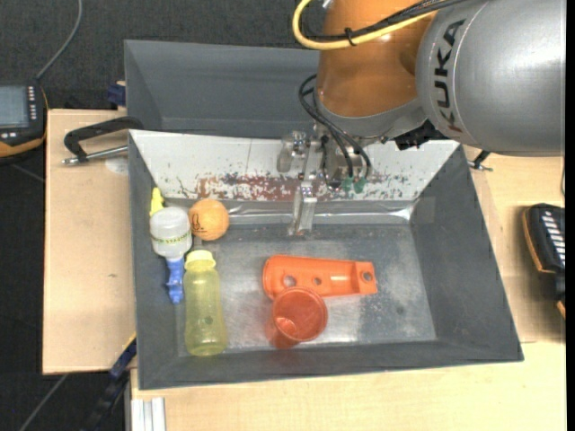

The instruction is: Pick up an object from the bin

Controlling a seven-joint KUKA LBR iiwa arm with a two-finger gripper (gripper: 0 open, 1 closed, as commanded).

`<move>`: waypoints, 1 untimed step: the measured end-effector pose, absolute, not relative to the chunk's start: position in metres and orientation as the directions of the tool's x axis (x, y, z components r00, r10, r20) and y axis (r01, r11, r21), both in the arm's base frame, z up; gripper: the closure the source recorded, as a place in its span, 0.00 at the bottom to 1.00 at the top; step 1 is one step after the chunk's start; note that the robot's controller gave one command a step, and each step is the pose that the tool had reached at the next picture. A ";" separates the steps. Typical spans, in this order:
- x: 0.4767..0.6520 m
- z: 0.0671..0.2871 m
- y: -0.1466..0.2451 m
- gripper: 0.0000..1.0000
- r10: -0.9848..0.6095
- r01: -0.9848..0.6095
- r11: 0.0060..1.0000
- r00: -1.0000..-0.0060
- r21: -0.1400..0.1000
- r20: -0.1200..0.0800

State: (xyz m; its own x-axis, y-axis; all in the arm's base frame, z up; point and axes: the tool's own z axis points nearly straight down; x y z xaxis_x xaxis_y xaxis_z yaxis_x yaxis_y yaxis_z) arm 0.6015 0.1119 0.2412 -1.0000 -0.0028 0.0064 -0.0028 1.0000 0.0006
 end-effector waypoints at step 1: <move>0.603 0.246 0.111 0.00 -0.001 -0.001 1.000 -1.000 0.002 -0.003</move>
Offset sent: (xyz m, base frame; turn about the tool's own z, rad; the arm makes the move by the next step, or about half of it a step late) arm -0.0770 -0.0030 -0.0899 -0.3511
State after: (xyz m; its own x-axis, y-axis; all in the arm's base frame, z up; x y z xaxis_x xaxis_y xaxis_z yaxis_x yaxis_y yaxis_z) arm 0.6029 0.1114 0.2464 -1.0000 -0.0009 -0.0025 -0.0009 1.0000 0.0017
